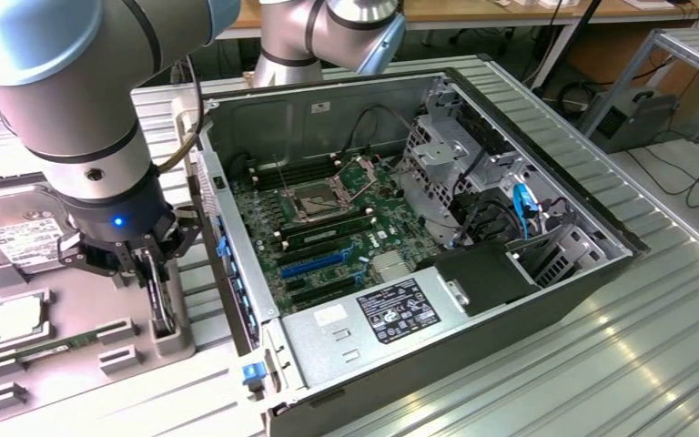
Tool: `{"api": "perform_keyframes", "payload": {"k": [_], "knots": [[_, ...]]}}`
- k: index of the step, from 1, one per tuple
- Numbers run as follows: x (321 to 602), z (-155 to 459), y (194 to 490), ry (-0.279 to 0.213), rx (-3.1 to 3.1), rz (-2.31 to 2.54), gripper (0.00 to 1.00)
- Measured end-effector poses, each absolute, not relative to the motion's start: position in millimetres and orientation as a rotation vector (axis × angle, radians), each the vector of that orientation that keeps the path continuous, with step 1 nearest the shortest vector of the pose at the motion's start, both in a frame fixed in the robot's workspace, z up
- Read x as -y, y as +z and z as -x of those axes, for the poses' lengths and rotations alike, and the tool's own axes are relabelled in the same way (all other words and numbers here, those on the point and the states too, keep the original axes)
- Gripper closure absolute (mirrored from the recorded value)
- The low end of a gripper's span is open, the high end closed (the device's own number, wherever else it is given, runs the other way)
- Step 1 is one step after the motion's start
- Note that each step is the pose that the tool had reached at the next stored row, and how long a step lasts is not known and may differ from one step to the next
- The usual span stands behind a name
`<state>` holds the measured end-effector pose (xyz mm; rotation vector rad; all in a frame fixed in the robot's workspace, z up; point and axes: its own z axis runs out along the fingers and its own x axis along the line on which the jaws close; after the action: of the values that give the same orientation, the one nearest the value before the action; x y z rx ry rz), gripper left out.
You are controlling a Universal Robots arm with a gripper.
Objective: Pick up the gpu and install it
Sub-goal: 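Pick up the gpu and move the gpu toward the slot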
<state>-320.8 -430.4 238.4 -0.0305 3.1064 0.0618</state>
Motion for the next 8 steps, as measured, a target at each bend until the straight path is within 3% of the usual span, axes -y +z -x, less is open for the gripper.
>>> {"api": "perform_keyframes", "payload": {"k": [8], "knots": [[430.3, 320.7, 256.5, 0.062, -3.107, 0.030, 0.73]]}}
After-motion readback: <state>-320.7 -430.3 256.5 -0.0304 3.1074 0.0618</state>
